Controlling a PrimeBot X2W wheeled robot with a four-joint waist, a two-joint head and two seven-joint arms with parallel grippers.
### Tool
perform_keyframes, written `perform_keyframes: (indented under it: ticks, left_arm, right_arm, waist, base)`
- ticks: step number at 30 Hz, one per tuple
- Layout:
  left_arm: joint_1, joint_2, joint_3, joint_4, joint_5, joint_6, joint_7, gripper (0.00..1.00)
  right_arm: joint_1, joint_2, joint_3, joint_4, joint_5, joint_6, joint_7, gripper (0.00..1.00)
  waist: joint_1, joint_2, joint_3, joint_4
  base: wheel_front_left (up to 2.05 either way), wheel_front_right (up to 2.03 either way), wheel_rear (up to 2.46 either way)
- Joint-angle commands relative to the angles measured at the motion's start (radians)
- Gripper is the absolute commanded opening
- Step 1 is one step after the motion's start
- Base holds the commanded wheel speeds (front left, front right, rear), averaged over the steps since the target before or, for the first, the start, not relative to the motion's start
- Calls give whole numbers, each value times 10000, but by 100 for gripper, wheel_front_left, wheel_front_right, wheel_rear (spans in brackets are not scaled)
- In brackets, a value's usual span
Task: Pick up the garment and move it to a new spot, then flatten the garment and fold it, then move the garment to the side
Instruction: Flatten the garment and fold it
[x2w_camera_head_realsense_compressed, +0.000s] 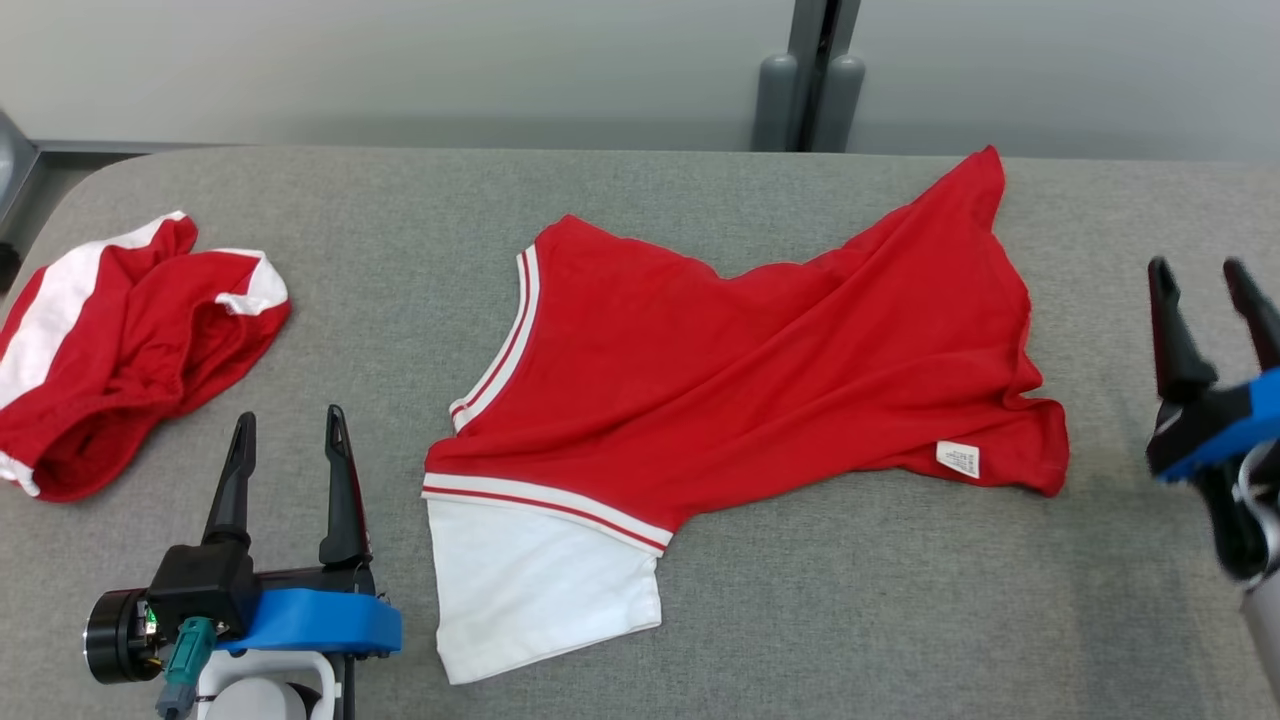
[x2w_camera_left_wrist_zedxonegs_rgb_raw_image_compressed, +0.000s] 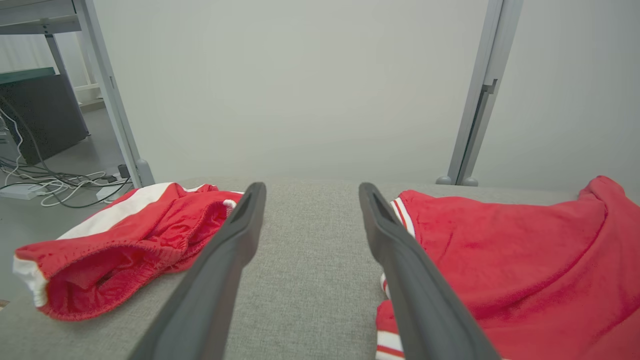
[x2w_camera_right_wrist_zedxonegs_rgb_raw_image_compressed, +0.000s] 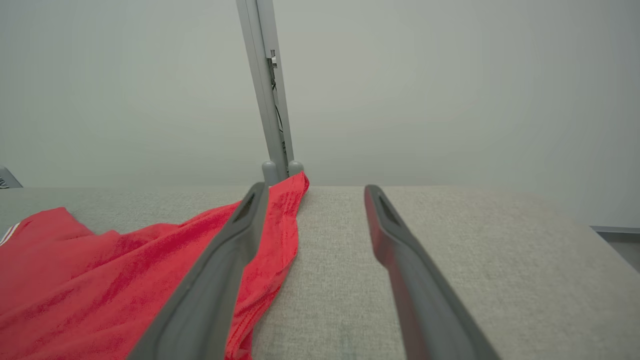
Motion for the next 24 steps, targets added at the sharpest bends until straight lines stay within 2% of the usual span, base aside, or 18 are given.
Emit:
perform_keyframes:
  ticks: [1, 5, 11, 17, 24]
  left_arm:
    - [58, -6, 46, -26, 50, -49, -47, 100]
    - [149, -6, 93, -39, 106, -77, -47, 100]
    - [264, -8, 73, -117, 109, -36, -48, 100]
    - [292, -8, 35, -151, 104, -20, -48, 100]
    - [214, -8, -6, -86, 98, -60, -48, 100]
  right_arm:
    - [620, 212, -223, -435, -96, 1, -28, 100]
    - [2113, 585, -759, -1534, -359, 1, -30, 100]
    - [3825, 1213, -991, -2705, -892, 1, 178, 100]
    - [4587, 1615, -1378, -3609, -1438, 1, 637, 100]
    - [4847, 1855, -1791, -4054, -1898, 1, 1061, 100]
  waist:
    - [2, -1, -131, -133]
    - [2, -1, -215, -197]
    - [2, -1, -294, -197]
    - [2, -1, -288, -196]
    - [2, -1, -314, -83]
  base:
    - [0, 0, 0]
    - [0, 0, 0]
    - [0, 0, 0]
    - [0, 0, 0]
    - [0, 0, 0]
